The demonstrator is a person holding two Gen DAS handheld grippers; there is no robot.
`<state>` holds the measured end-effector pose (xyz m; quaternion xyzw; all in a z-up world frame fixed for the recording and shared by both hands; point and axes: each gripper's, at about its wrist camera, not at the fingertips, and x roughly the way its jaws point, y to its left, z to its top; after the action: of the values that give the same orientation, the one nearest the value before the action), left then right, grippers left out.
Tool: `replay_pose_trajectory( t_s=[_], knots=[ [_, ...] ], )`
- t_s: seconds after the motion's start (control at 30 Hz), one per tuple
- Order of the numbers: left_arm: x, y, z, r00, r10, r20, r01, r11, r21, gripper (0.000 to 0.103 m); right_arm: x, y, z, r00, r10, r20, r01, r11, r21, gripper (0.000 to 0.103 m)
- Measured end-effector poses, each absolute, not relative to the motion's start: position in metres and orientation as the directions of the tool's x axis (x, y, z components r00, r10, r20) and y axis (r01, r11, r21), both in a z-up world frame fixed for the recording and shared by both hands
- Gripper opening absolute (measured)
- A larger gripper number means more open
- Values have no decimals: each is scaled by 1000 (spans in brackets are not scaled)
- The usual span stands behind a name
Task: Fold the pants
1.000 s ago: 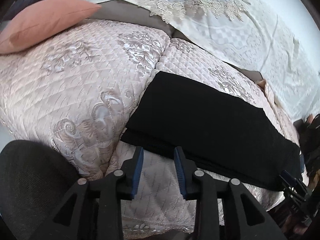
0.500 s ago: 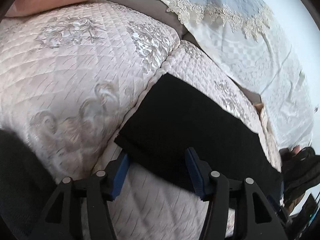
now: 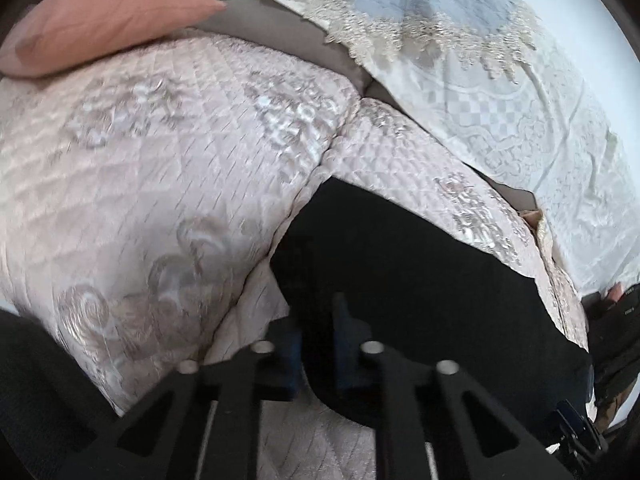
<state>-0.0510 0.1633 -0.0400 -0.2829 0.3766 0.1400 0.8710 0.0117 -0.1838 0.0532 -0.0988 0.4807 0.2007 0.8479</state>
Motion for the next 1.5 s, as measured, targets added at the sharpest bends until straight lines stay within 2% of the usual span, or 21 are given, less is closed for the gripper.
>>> replay_pose_trajectory(
  t_s=[0.33,0.67,0.87,1.0,1.2,1.27,1.43,1.5],
  knots=[
    [-36,137,12,767,-59,-639,-270,874,-404,7,16,-192,51,458,239,-856,-401,915,41,48],
    [8,51,43,767,-279,-578,9,906,-424,7,22,-218,59,489,224,-843,-324,944,62,48],
    [26,-11,31,691,-413,-594,156,886,-436,7,22,-242,62,501,203,-841,-271,960,70,48],
    [29,-51,1,592,-485,-644,219,865,-451,7,23,-256,58,493,189,-849,-238,968,78,48],
    [21,-70,-30,496,-522,-694,251,851,-460,7,24,-269,53,478,196,-856,-210,972,106,48],
    [18,-68,-28,481,-539,-691,261,841,-474,9,25,-270,52,476,202,-856,-208,972,114,48],
    [4,-64,-5,497,-585,-641,330,811,-483,33,31,-269,51,471,227,-853,-200,969,147,48],
    [-2,-54,4,521,-594,-613,332,803,-496,34,34,-268,53,468,254,-847,-200,963,178,48]
  ],
)
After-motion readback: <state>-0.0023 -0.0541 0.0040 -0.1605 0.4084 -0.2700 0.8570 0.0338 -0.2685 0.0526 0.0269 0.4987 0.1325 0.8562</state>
